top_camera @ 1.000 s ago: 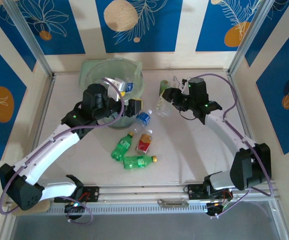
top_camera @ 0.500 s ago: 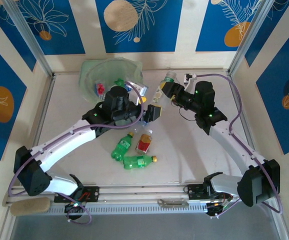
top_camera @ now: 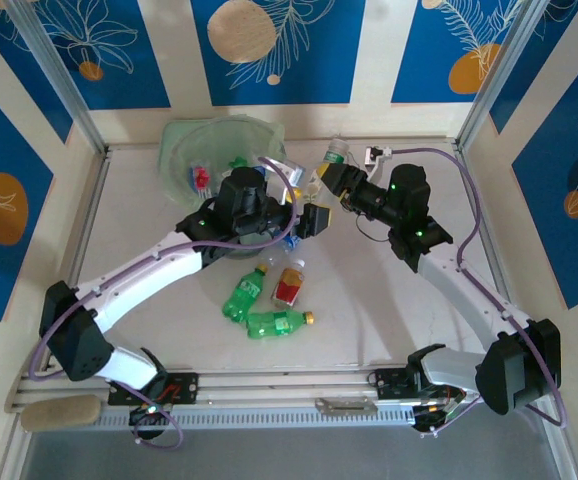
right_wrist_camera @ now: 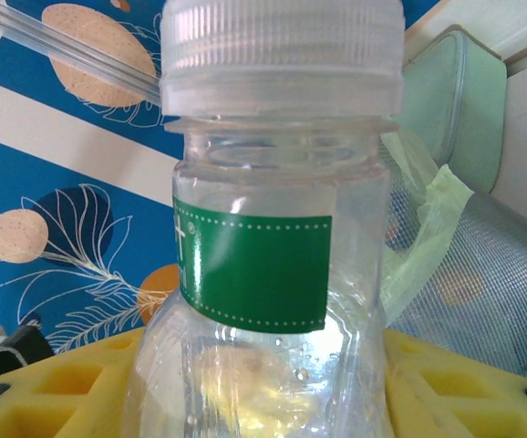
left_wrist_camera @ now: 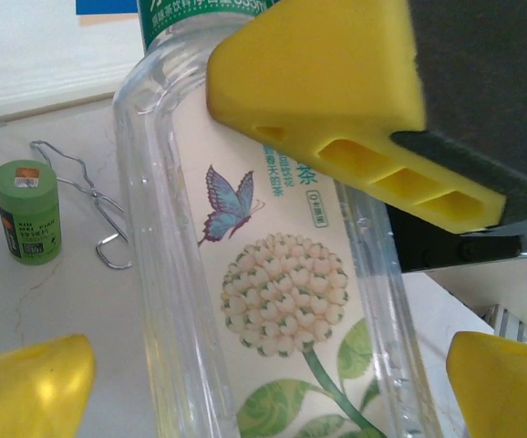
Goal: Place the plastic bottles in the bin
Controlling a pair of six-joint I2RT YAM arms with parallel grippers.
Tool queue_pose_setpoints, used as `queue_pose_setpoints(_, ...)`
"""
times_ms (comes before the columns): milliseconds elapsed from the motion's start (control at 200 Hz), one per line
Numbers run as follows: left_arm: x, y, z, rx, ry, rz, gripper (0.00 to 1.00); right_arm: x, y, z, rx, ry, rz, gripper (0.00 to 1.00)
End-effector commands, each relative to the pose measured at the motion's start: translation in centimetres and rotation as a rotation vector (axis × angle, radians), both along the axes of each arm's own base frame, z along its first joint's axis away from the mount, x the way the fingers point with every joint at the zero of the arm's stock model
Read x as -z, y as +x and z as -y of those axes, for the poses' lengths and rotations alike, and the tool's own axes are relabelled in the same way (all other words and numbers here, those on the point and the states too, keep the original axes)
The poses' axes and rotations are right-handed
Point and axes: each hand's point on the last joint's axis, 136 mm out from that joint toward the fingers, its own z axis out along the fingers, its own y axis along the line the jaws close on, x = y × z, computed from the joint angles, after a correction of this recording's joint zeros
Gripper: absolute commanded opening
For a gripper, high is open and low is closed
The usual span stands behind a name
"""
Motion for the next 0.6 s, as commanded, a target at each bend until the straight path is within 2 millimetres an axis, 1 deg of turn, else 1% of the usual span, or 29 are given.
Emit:
queue_pose_setpoints(0,-2.10,0.16,0.85,0.022,-0.032,0.059,0.96,-1.59,-1.17,-0.29,-0.032,0.032,0.043,0.46)
queue_pose_setpoints(250,-2.06,0.52,1.11,0.022,-0.031,0.077,0.88,-1.79,-1.42,-0.42,-0.039,0.039,0.046,0.46)
queue_pose_setpoints(450,-2.23,0.52,1.18,0.027,-0.041,0.087,0.77,-1.76,-1.54,-0.57,-0.043,0.042,0.047,0.46)
queue_pose_setpoints(590,-2.08,0.46,1.19,0.031,-0.040,0.085,0.66,-1.85,-1.55,-0.67,-0.045,0.041,0.051,0.46)
